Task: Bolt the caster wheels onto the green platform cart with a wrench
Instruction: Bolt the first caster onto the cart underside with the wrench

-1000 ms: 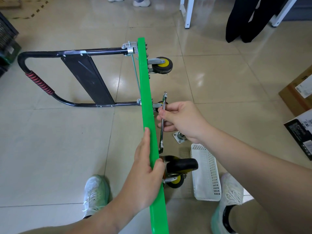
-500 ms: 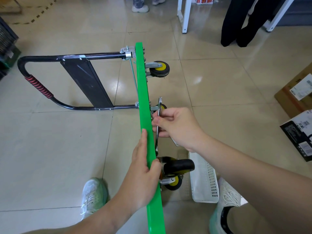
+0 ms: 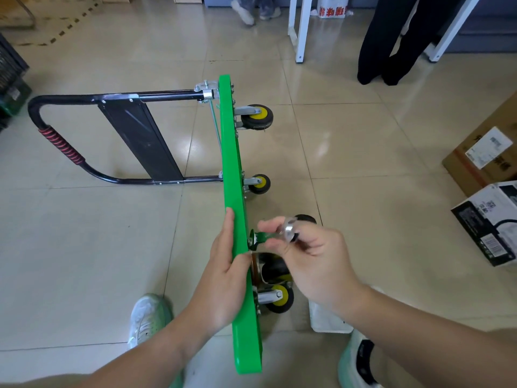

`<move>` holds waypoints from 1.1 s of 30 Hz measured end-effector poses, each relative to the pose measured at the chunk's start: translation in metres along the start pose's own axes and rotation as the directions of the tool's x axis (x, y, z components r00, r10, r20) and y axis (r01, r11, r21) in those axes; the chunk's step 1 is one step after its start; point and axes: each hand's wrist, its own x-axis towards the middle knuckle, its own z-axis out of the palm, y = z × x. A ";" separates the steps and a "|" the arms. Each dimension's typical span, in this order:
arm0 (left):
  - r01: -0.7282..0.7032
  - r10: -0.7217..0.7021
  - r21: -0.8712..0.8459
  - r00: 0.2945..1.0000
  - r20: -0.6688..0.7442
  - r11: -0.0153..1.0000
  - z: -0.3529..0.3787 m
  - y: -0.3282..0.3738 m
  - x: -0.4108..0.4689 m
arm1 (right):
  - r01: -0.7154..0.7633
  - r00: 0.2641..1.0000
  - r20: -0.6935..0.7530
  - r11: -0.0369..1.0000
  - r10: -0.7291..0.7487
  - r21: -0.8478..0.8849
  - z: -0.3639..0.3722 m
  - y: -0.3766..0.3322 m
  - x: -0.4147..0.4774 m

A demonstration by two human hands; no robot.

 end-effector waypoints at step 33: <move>-0.012 0.012 0.059 1.000 0.001 0.998 0.001 0.000 0.003 | -0.508 0.833 0.207 0.858 0.512 -0.076 0.021 0.020 0.116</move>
